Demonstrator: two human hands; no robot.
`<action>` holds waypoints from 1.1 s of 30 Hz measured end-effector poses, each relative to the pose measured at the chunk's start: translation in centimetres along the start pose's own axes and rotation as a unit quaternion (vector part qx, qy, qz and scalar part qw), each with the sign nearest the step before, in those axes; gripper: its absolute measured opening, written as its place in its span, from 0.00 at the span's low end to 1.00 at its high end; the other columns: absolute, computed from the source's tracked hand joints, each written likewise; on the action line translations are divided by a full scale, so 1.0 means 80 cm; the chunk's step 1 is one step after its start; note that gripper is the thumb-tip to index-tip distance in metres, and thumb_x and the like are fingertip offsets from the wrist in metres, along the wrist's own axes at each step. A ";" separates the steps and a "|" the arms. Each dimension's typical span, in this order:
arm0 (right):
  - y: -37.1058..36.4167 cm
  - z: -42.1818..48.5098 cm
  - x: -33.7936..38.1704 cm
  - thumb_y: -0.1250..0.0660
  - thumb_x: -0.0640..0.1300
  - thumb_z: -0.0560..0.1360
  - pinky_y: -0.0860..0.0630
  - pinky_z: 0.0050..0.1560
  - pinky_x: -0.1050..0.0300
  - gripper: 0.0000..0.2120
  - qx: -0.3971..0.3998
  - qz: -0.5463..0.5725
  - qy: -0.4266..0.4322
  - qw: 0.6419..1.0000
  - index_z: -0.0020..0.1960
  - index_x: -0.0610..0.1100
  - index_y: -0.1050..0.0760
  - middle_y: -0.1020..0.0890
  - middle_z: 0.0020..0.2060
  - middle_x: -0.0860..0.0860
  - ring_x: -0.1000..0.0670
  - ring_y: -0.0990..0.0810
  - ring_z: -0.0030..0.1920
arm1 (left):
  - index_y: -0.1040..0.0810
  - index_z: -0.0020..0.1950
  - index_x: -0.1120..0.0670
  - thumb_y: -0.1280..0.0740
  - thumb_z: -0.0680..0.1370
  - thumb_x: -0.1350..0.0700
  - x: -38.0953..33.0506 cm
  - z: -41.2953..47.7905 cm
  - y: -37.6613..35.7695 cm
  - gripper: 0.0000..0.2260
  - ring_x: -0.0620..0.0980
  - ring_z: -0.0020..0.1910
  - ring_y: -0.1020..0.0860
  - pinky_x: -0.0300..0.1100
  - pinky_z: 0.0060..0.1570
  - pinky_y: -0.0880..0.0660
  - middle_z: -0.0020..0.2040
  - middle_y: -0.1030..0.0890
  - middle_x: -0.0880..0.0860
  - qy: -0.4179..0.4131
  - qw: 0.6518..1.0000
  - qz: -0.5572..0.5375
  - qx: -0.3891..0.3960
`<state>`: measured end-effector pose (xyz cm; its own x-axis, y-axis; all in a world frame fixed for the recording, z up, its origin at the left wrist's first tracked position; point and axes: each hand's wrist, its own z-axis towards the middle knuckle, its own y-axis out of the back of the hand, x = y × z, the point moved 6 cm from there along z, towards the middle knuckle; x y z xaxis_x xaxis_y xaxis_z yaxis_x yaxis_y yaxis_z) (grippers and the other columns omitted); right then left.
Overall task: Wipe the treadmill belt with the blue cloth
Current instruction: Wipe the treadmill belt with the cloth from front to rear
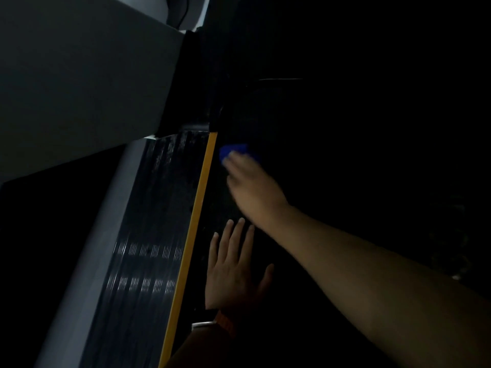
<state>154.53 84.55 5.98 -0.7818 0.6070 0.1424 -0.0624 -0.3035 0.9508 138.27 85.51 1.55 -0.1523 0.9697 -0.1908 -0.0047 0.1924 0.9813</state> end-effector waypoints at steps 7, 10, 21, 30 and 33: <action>0.004 0.030 -0.094 0.32 0.39 0.75 0.25 0.55 0.46 0.22 0.022 -0.011 0.034 0.999 0.68 0.43 0.29 0.23 0.61 0.44 0.41 0.25 0.58 | 0.37 0.81 0.53 0.39 0.78 0.34 -0.001 0.001 0.004 0.36 0.55 0.83 0.43 0.60 0.79 0.45 0.82 0.38 0.54 0.008 1.000 -0.002 -0.007; 0.027 0.028 -0.143 0.30 0.46 0.75 0.25 0.50 0.46 0.14 -0.022 0.043 -0.154 0.987 0.58 0.40 0.23 0.21 0.51 0.42 0.40 0.24 0.50 | 0.38 0.81 0.53 0.39 0.78 0.34 0.000 0.001 0.003 0.36 0.55 0.83 0.43 0.59 0.79 0.46 0.82 0.38 0.55 0.002 1.000 -0.001 -0.012; 0.046 0.026 -0.132 0.35 0.62 0.77 0.29 0.32 0.56 0.22 -0.004 0.273 -0.247 0.930 0.34 0.45 0.27 0.25 0.30 0.50 0.52 0.26 0.30 | 0.38 0.81 0.53 0.40 0.78 0.35 0.000 0.002 0.003 0.36 0.55 0.83 0.44 0.59 0.79 0.46 0.82 0.39 0.54 0.007 1.000 0.006 -0.012; 0.057 -0.004 -0.115 0.39 0.53 0.79 0.24 0.50 0.48 0.14 -0.033 0.074 -0.067 0.994 0.59 0.46 0.26 0.23 0.54 0.48 0.46 0.25 0.54 | 0.36 0.81 0.53 0.39 0.78 0.35 -0.001 0.002 0.005 0.36 0.55 0.82 0.43 0.60 0.78 0.45 0.82 0.37 0.55 0.013 1.000 0.003 -0.010; 0.015 -0.038 -0.097 0.38 0.51 0.79 0.28 0.62 0.50 0.21 0.044 0.044 0.034 0.997 0.70 0.46 0.30 0.28 0.68 0.50 0.47 0.31 0.68 | 0.36 0.81 0.54 0.39 0.78 0.35 -0.001 0.002 0.005 0.36 0.55 0.82 0.43 0.60 0.78 0.45 0.82 0.37 0.55 0.011 1.000 0.009 -0.011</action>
<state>158.65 77.25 5.17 -0.8219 0.5292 0.2109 0.0613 -0.2859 0.9563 138.43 85.50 1.93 -0.1748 0.9692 -0.1736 -0.0229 0.1723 0.9848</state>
